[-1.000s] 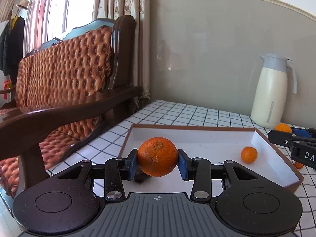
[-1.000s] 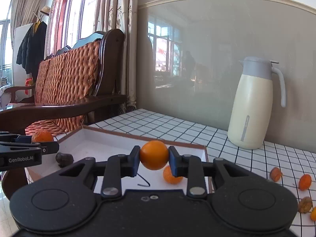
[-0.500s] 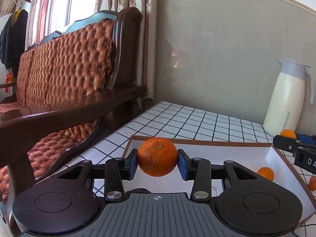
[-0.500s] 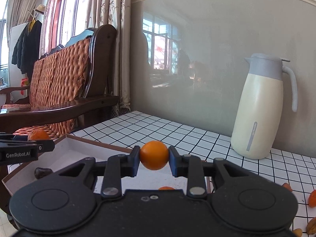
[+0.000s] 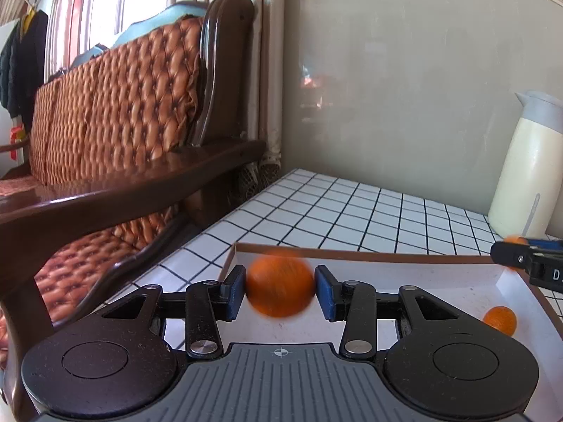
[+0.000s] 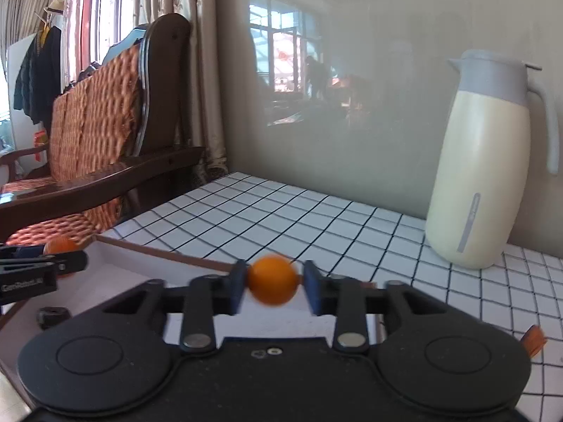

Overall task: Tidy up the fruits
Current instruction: 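Open the left tool over the box while the right tool releases the small orange inside, then withdraw both open tools from the box back toward the remaining fruits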

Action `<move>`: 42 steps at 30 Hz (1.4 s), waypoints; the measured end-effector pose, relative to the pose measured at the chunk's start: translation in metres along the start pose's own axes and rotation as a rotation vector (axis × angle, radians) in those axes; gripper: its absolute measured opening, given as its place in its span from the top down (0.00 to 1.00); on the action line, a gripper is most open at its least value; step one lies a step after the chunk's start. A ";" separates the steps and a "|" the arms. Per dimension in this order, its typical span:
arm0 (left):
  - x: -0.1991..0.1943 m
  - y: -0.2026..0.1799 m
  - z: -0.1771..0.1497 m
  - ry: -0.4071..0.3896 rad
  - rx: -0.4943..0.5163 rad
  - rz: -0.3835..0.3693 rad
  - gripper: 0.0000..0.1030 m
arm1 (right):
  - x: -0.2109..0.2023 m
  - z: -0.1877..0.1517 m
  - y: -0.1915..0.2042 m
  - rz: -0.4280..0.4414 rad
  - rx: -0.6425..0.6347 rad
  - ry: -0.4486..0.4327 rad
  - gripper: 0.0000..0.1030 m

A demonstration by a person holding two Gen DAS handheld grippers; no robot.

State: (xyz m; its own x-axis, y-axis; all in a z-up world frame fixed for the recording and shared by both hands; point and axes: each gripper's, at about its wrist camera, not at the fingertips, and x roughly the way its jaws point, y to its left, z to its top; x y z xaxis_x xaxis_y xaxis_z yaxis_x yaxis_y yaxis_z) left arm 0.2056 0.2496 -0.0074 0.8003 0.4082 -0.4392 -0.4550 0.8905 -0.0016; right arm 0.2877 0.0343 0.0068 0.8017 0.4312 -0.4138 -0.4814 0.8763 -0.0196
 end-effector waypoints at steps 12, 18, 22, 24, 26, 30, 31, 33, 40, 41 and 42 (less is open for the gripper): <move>-0.014 0.001 -0.003 -0.074 0.024 0.052 0.00 | -0.012 -0.001 -0.007 -0.020 0.030 -0.047 0.06; -0.020 -0.002 -0.005 -0.079 0.025 0.043 0.00 | -0.019 -0.002 -0.008 -0.014 0.031 -0.052 0.06; -0.029 -0.005 -0.006 -0.092 0.004 0.027 0.00 | -0.030 -0.004 -0.010 -0.019 0.022 -0.068 0.06; -0.036 -0.007 -0.007 -0.105 0.005 0.028 0.00 | -0.037 -0.006 -0.012 -0.015 0.022 -0.076 0.06; -0.043 -0.010 -0.008 -0.121 -0.006 0.020 0.00 | -0.045 -0.008 -0.014 -0.019 0.014 -0.084 0.06; -0.053 -0.013 -0.010 -0.136 -0.016 0.023 0.00 | -0.059 -0.012 -0.020 -0.036 0.010 -0.095 0.06; -0.056 -0.014 -0.011 -0.142 -0.022 0.016 0.00 | -0.063 -0.013 -0.022 -0.039 0.015 -0.096 0.06; -0.062 -0.014 -0.011 -0.155 -0.048 0.001 0.00 | -0.070 -0.017 -0.027 -0.049 0.029 -0.095 0.06; -0.079 -0.026 -0.021 -0.134 -0.094 -0.057 0.00 | -0.095 -0.028 -0.045 -0.079 0.066 -0.094 0.06; -0.083 -0.030 -0.024 -0.137 -0.088 -0.057 0.00 | -0.100 -0.029 -0.047 -0.083 0.067 -0.098 0.06; -0.086 -0.034 -0.026 -0.137 -0.080 -0.065 0.00 | -0.104 -0.030 -0.049 -0.088 0.068 -0.101 0.06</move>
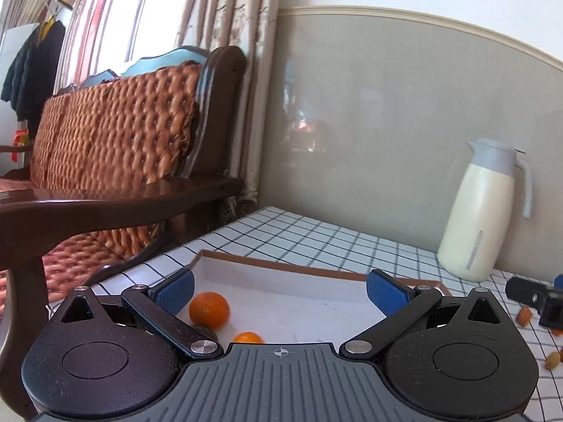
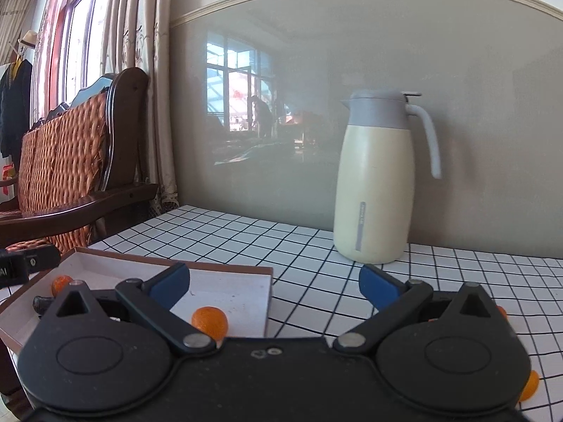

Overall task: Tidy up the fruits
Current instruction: 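Withdraw both open tools from the box back toward the remaining fruits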

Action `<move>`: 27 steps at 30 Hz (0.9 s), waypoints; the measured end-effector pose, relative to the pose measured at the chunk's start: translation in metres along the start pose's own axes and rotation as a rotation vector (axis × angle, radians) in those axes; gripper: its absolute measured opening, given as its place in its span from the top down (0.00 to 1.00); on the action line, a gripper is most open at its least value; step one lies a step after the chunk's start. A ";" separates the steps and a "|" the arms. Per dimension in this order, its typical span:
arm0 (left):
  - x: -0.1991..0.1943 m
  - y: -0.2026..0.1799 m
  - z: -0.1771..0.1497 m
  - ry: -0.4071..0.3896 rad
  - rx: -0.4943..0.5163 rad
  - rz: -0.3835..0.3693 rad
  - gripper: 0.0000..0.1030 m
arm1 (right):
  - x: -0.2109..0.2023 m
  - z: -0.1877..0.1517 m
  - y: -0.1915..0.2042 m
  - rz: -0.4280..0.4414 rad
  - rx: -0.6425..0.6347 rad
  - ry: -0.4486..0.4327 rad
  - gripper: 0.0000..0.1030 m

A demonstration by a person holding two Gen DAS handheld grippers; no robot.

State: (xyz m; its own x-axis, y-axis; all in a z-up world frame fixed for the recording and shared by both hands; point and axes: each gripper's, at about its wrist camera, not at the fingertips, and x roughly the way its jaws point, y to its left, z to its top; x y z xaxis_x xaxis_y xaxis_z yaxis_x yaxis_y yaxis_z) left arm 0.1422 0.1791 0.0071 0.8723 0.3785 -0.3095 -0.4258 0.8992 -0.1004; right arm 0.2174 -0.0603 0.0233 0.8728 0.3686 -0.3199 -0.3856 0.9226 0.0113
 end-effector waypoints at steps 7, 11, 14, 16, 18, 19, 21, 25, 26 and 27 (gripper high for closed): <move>-0.013 -0.039 -0.008 -0.009 0.073 -0.046 0.00 | -0.027 -0.008 -0.027 -0.054 -0.007 0.002 0.06; -0.020 -0.064 -0.012 -0.018 0.109 -0.085 0.00 | -0.043 -0.014 -0.047 -0.088 -0.008 0.002 0.06; -0.025 -0.083 -0.016 -0.011 0.131 -0.140 0.00 | -0.050 -0.018 -0.060 -0.117 -0.019 0.007 0.06; -0.027 -0.095 -0.018 -0.020 0.150 -0.173 0.00 | -0.054 -0.021 -0.068 -0.134 -0.021 0.011 0.07; -0.028 -0.107 -0.021 -0.012 0.169 -0.193 0.00 | -0.056 -0.024 -0.078 -0.150 -0.018 0.019 0.07; -0.028 -0.112 -0.022 -0.010 0.174 -0.208 0.00 | -0.057 -0.026 -0.083 -0.159 -0.016 0.021 0.07; -0.029 -0.123 -0.024 -0.015 0.181 -0.225 0.00 | -0.059 -0.029 -0.092 -0.178 -0.015 0.031 0.07; -0.030 -0.145 -0.030 -0.020 0.214 -0.261 0.00 | -0.059 -0.035 -0.108 -0.209 -0.014 0.062 0.10; -0.029 -0.150 -0.031 -0.021 0.222 -0.270 0.00 | -0.058 -0.037 -0.111 -0.217 -0.014 0.070 0.10; -0.030 -0.156 -0.032 -0.021 0.232 -0.279 0.00 | -0.058 -0.038 -0.115 -0.223 -0.013 0.078 0.11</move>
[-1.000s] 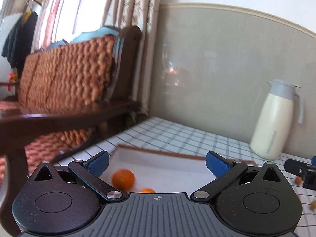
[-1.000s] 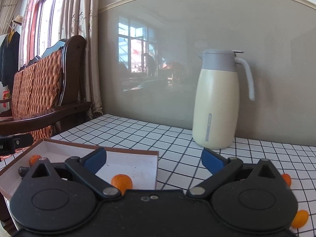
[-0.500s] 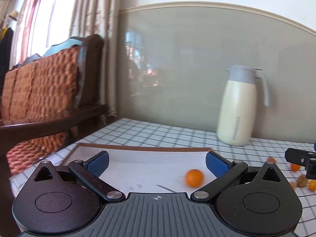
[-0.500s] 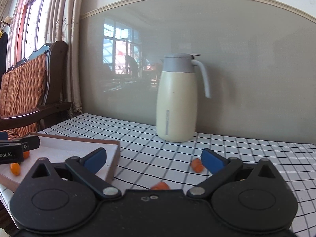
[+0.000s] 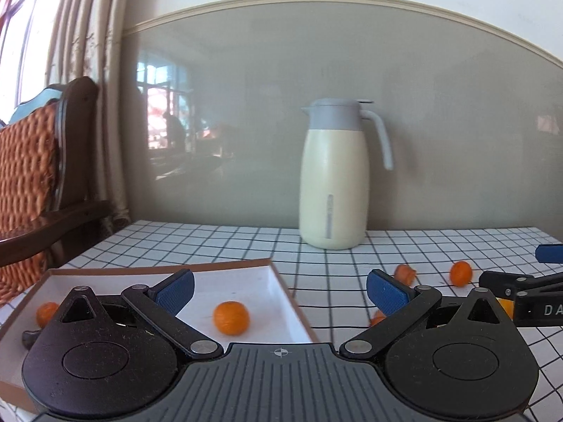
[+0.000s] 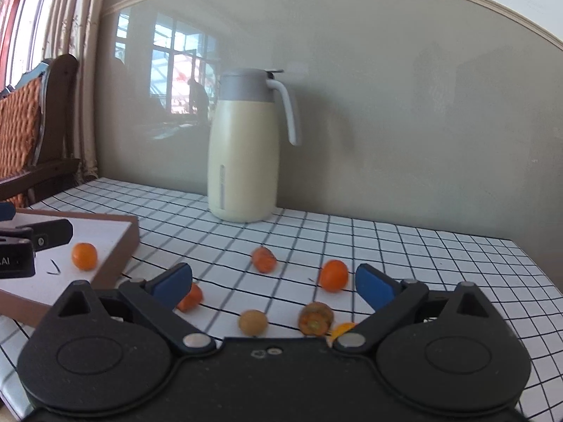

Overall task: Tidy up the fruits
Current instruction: 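Withdraw both open tools from the box back toward the remaining fruits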

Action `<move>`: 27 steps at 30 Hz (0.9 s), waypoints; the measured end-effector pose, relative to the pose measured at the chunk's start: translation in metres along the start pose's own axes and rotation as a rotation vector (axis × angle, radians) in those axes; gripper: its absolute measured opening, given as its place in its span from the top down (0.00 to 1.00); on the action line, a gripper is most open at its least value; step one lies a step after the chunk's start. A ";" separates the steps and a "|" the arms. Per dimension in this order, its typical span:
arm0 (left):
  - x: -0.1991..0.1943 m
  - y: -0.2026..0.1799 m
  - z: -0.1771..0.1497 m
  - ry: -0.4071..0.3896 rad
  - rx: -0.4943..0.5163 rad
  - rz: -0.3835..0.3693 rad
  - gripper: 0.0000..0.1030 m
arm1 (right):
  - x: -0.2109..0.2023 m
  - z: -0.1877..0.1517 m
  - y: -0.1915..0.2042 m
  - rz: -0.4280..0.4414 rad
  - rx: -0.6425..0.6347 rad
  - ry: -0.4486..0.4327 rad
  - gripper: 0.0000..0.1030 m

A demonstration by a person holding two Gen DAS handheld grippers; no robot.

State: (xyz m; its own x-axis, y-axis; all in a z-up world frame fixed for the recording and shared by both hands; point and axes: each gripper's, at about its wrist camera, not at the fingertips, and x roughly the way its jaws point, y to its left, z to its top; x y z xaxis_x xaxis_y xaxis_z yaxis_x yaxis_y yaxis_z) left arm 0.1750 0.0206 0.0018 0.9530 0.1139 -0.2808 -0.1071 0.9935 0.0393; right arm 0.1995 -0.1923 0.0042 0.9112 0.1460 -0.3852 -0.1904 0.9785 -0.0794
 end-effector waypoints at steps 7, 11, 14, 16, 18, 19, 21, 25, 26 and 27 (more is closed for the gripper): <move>0.009 -0.033 -0.002 0.009 0.066 -0.056 0.00 | 0.005 -0.012 -0.017 -0.044 -0.026 0.050 0.15; 0.015 -0.047 -0.003 0.029 0.070 -0.086 0.00 | 0.009 -0.021 -0.028 -0.066 -0.036 0.083 0.17; 0.020 -0.059 -0.004 0.044 0.084 -0.099 0.00 | 0.012 -0.025 -0.036 -0.071 -0.026 0.099 0.21; 0.022 -0.067 -0.007 0.052 0.103 -0.109 0.00 | 0.015 -0.027 -0.039 -0.075 -0.028 0.108 0.21; 0.024 -0.073 -0.009 0.063 0.115 -0.118 0.00 | 0.019 -0.029 -0.042 -0.078 -0.033 0.117 0.23; 0.026 -0.076 -0.010 0.071 0.119 -0.127 0.00 | 0.021 -0.030 -0.043 -0.080 -0.034 0.123 0.24; 0.027 -0.081 -0.011 0.079 0.124 -0.146 0.00 | 0.026 -0.031 -0.045 -0.078 -0.033 0.135 0.27; 0.031 -0.092 -0.012 0.088 0.138 -0.179 0.00 | 0.033 -0.033 -0.050 -0.071 -0.024 0.155 0.34; 0.032 -0.095 -0.013 0.091 0.141 -0.187 0.01 | 0.034 -0.034 -0.050 -0.067 -0.022 0.159 0.35; 0.034 -0.098 -0.013 0.093 0.145 -0.192 0.02 | 0.035 -0.034 -0.050 -0.063 -0.021 0.161 0.37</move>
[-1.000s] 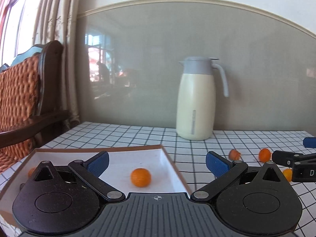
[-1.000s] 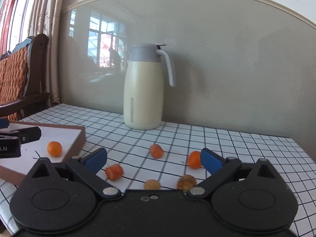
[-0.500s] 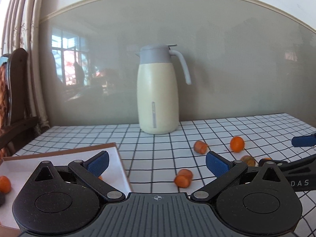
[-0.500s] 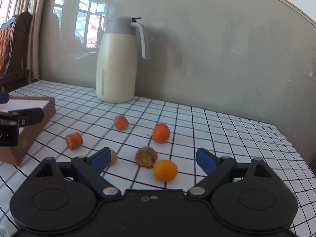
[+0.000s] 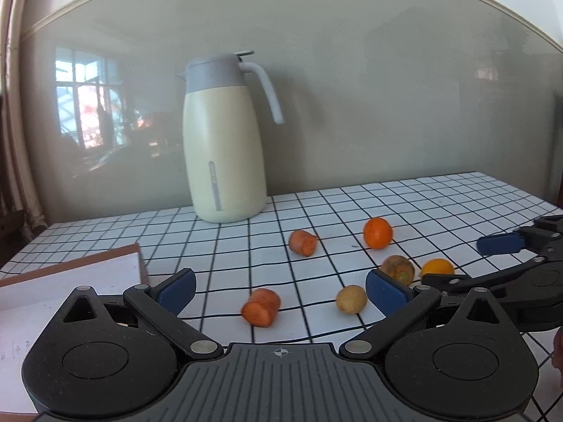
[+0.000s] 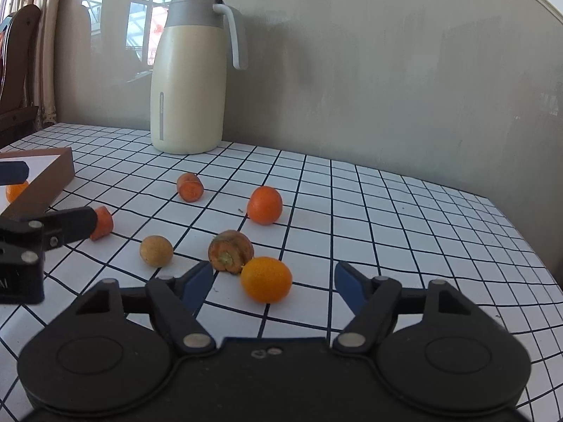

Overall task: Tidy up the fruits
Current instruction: 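Withdraw both open tools from the box back toward the remaining fruits, then grasp the small tan potato-like fruit with the left tool while the right tool grasps the orange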

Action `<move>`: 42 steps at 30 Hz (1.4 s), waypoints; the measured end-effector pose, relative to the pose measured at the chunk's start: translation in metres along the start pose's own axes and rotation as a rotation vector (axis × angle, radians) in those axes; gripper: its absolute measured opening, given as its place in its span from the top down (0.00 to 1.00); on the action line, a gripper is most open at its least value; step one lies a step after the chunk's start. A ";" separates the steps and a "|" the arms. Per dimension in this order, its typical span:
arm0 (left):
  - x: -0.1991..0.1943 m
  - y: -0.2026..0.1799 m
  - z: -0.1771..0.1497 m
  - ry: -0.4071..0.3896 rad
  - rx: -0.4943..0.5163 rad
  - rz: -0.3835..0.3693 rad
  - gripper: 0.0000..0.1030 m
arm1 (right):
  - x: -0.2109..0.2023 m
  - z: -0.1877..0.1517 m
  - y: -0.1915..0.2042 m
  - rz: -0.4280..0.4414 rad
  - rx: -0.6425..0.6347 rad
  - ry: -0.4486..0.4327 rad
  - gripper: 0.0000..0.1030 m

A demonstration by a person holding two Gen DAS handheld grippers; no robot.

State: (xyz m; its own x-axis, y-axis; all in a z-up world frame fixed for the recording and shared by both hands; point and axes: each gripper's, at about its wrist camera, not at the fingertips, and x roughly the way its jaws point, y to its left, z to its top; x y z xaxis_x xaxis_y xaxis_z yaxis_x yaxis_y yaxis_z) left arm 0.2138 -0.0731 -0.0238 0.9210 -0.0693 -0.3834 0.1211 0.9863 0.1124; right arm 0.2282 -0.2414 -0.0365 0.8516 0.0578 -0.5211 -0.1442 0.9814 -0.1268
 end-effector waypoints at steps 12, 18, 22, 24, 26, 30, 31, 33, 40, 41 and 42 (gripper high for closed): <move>0.026 -0.023 -0.004 0.082 0.003 -0.051 0.19 | 0.018 -0.001 -0.008 0.021 0.002 0.059 0.61; 0.041 -0.030 -0.006 0.137 -0.011 -0.073 0.29 | 0.021 -0.003 -0.016 0.055 0.038 0.070 0.69; 0.048 -0.031 -0.004 0.155 -0.034 -0.071 0.30 | 0.023 -0.002 -0.018 0.072 0.047 0.075 0.69; 0.050 -0.031 -0.005 0.164 -0.041 -0.071 0.30 | 0.024 -0.001 -0.018 0.069 0.040 0.075 0.70; 0.052 -0.032 -0.005 0.173 -0.039 -0.071 0.30 | 0.024 0.001 -0.018 0.061 0.032 0.077 0.73; 0.056 -0.040 -0.003 0.184 -0.012 -0.075 0.30 | 0.024 0.003 -0.022 0.049 0.041 0.069 0.73; 0.057 -0.042 -0.002 0.186 -0.005 -0.072 0.30 | 0.025 0.003 -0.023 0.047 0.044 0.071 0.73; 0.060 -0.046 -0.002 0.197 0.005 -0.068 0.32 | 0.028 0.003 -0.025 0.057 0.054 0.078 0.74; 0.072 -0.050 0.001 0.229 -0.015 -0.065 0.56 | 0.032 0.002 -0.027 0.079 0.072 0.080 0.75; 0.072 -0.051 0.001 0.229 -0.019 -0.074 0.63 | 0.032 0.002 -0.027 0.080 0.073 0.078 0.75; 0.072 -0.052 0.001 0.228 -0.020 -0.081 0.66 | 0.033 0.003 -0.027 0.082 0.077 0.079 0.75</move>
State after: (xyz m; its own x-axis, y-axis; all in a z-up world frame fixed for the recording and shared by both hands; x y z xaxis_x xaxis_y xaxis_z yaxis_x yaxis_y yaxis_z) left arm 0.2746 -0.1298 -0.0563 0.8008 -0.1154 -0.5877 0.1823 0.9817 0.0557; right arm 0.2618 -0.2659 -0.0482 0.7960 0.1270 -0.5919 -0.1704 0.9852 -0.0177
